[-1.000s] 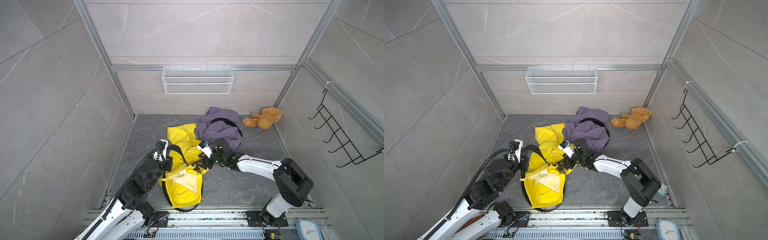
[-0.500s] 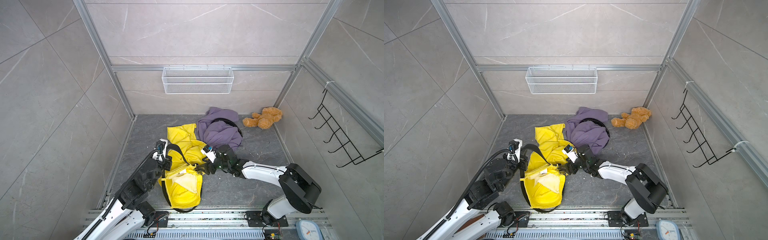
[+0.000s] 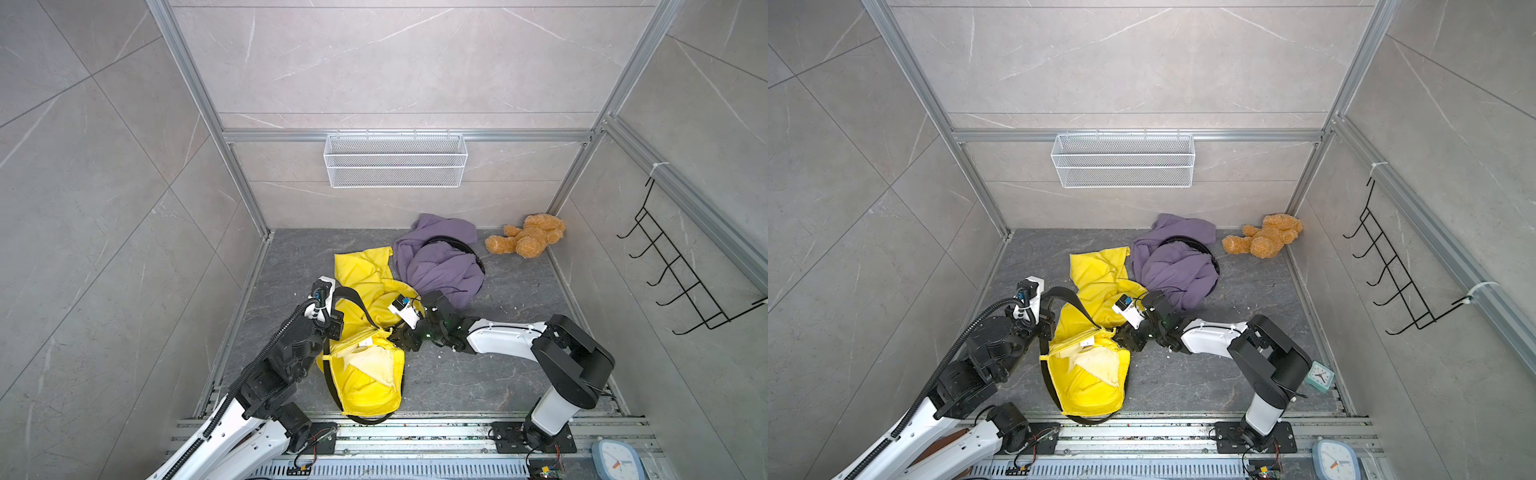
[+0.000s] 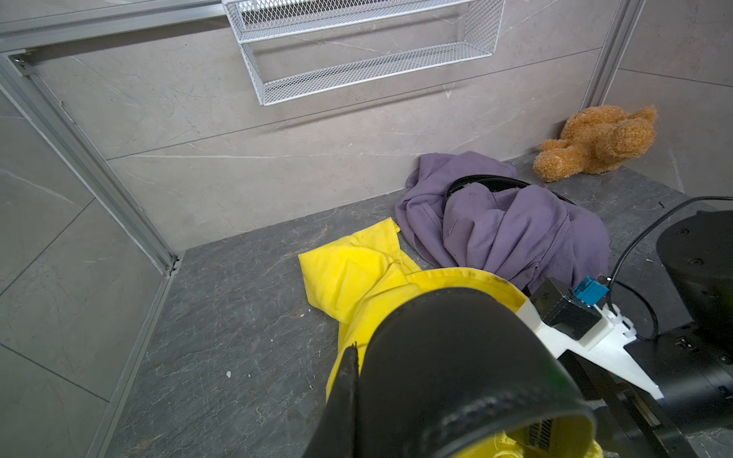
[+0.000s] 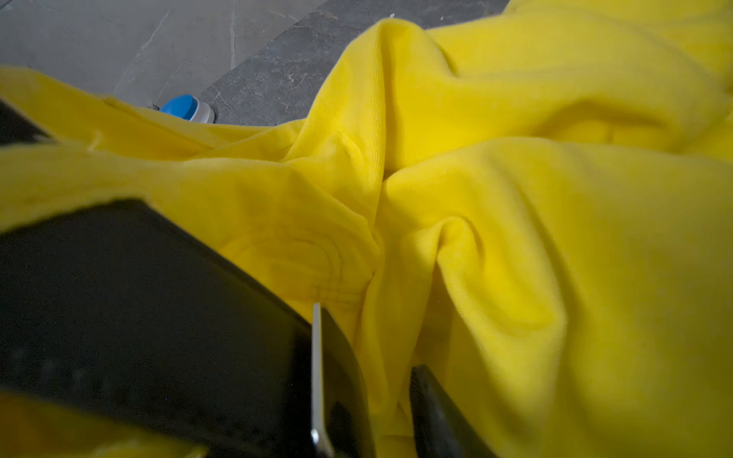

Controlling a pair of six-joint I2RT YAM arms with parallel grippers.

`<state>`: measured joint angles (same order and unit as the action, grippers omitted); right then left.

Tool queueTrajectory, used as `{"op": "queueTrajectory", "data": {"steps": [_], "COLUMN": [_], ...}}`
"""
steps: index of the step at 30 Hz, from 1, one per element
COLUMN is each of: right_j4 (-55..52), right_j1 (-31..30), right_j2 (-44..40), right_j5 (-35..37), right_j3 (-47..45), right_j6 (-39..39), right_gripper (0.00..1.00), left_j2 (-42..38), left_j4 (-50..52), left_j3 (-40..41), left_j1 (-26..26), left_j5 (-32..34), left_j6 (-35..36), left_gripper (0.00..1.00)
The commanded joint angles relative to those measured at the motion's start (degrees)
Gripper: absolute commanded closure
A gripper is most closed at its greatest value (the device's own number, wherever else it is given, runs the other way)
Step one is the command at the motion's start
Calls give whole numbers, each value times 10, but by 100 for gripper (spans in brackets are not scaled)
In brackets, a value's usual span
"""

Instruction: Remove the belt from the trousers

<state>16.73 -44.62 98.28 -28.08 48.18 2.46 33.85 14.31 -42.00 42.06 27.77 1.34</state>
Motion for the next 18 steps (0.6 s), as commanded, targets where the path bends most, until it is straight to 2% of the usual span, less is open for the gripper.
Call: {"op": "queueTrajectory", "data": {"steps": [1, 3, 5, 7, 11, 12, 13, 15, 17, 18], "right_j4": [4, -1, -18, -58, -165, -197, -222, -270, -308, -326], "right_j1": [-1, 1, 2, 4, 4, 4, 3, 4, 4, 4], "right_j2": [8, -12, -50, -91, -157, -168, -174, -185, -188, -189], "right_j5": [4, 47, 108, 172, 280, 297, 314, 340, 361, 370], "right_j3": [19, 17, 17, 29, 84, 105, 122, 156, 185, 200], "right_j6": [10, 5, -11, -39, -118, -138, -155, -184, -204, -209], "right_gripper": [72, 91, 99, 100, 100, 100, 100, 100, 100, 100], "left_j2": [-12, -13, -9, -4, 9, 16, 24, 50, 76, 91], "left_j4": [-73, -72, -58, -34, -15, -15, -14, -7, 1, 6], "left_j3": [-17, -9, 1, 11, 33, 32, 28, 6, -23, -40], "left_j1": [-2, -2, -7, -13, -18, -18, -18, -18, -18, -18], "left_j5": [36, 57, 79, 90, 70, 62, 56, 40, 18, 10], "left_j6": [11, 10, 3, -19, -72, -77, -82, -83, -77, -70], "left_gripper": [100, 100, 100, 100, 100, 93, 81, 49, 34, 14]}}
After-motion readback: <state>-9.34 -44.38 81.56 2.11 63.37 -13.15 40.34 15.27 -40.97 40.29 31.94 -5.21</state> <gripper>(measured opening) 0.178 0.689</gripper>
